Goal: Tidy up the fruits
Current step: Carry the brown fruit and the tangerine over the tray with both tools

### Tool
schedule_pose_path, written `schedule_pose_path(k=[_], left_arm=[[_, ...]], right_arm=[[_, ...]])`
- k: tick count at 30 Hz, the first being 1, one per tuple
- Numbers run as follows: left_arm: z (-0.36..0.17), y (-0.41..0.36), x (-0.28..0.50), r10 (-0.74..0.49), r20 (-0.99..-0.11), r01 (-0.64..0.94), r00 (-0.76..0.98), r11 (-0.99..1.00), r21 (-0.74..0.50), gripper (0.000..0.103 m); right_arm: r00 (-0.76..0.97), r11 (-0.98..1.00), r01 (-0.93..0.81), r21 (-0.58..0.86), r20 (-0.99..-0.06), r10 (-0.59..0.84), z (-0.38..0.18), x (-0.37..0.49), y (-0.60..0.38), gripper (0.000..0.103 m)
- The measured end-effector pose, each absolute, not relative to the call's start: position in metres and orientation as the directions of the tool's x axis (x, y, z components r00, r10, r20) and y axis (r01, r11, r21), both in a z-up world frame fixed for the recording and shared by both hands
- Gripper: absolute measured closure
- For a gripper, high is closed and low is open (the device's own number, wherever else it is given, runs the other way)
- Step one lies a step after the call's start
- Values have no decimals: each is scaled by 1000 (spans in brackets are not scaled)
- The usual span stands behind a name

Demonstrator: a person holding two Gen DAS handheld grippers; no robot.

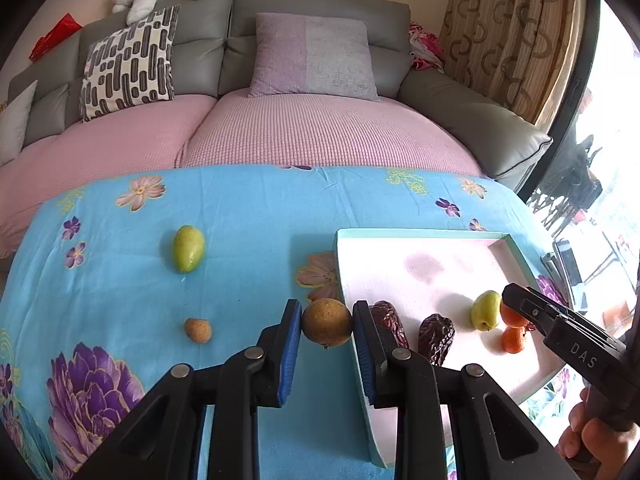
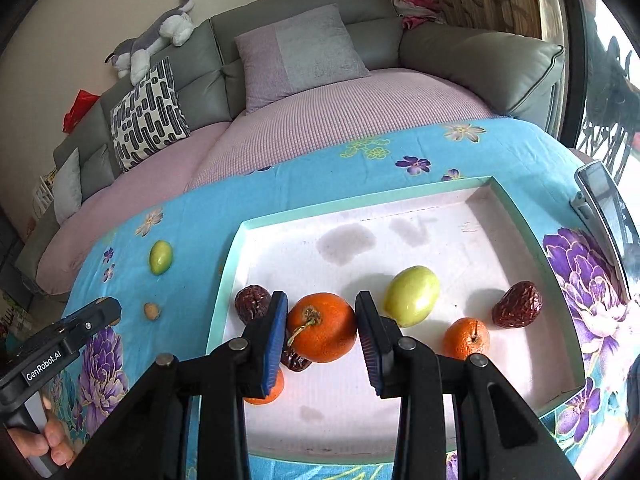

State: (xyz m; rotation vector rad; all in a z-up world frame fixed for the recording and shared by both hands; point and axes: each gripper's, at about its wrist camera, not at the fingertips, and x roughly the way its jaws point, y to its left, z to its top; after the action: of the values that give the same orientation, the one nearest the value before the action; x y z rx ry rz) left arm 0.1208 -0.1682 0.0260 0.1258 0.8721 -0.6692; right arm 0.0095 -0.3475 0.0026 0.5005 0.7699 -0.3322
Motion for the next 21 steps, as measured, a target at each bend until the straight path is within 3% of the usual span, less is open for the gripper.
schedule_pose_path(k=[11,21], left_arm=[[28,-237,143,-513,-737,648,439,750,-137,75],[-16,-270,151,-488,-774,668,404,736,-115,75]], right_arm=[[652,777,560,287,-731,-201,14,14,-402,66],[628,749,603,276,-743,-232,2,23,-427,66]])
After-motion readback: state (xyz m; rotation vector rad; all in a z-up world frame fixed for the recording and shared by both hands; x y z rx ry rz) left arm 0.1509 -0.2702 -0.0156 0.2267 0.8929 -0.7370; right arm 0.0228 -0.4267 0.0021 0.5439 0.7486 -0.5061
